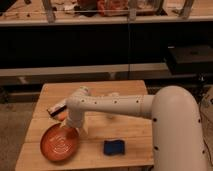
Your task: Drag the ceramic bowl in a circle
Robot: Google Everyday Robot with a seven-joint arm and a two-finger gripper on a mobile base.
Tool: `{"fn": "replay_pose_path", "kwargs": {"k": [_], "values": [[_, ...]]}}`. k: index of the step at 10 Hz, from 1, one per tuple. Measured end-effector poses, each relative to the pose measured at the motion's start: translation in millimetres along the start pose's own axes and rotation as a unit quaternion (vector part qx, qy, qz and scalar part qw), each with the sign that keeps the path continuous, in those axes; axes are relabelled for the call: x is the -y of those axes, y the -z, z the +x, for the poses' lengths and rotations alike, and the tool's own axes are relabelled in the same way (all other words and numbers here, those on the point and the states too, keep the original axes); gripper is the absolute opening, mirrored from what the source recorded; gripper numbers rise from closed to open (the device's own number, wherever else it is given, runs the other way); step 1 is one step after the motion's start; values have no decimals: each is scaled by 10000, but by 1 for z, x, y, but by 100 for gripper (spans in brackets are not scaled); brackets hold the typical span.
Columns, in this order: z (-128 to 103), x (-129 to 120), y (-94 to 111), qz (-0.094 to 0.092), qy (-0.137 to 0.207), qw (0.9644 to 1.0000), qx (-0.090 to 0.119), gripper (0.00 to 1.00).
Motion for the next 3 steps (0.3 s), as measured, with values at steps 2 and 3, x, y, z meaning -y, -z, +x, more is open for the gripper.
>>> {"fn": "replay_pose_path", "kwargs": {"k": [2, 3], "values": [[-1, 2, -1, -10, 36, 10000, 33, 80], [-1, 3, -2, -5, 43, 10000, 50, 80]]}}
